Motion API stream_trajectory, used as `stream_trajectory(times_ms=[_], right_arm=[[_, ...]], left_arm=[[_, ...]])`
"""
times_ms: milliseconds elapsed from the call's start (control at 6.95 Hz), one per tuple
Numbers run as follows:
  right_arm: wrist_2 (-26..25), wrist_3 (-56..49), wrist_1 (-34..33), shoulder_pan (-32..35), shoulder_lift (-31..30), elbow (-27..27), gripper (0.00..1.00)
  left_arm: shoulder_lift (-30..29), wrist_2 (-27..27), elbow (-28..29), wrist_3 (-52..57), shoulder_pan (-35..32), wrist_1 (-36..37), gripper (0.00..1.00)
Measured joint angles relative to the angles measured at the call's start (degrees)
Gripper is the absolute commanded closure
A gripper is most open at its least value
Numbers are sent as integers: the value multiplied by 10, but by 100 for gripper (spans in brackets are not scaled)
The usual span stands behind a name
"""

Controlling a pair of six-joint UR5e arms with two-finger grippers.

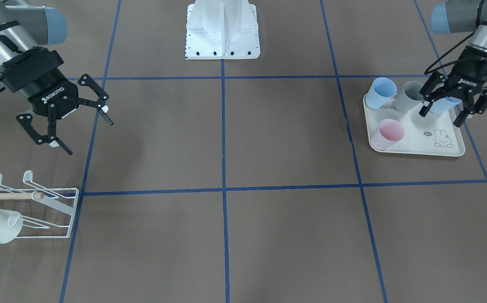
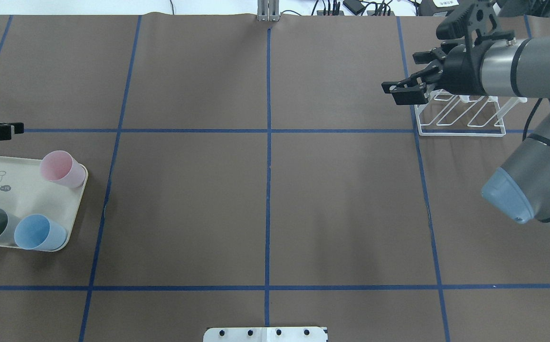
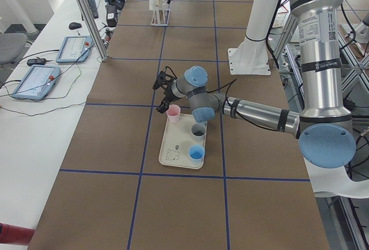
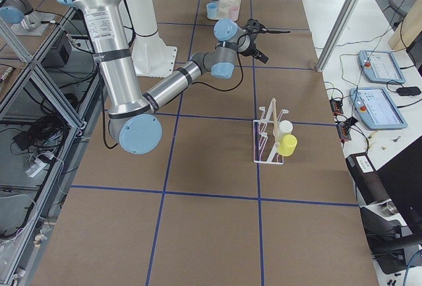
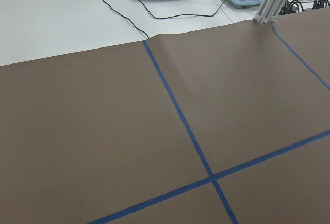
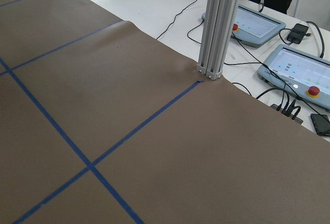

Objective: Transfer IKEA cup to right arm and place on rack

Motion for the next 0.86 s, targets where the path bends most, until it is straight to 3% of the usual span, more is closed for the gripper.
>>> stream_trajectory(times_ms=[431,575,719,863], right_arm=[[-2,23,-15,-29,18,13,1],[-3,24,-15,-31,19,13,1],[-3,24,-15,-32,19,13,1],[-3,24,-15,-32,19,13,1]], left_arm=[[-1,73,44,-41,71,-3,1],[-3,91,49,-59,96,-4,15],[-3,103,51,-69,113,-5,50],[-3,107,52,-75,122,-5,69]])
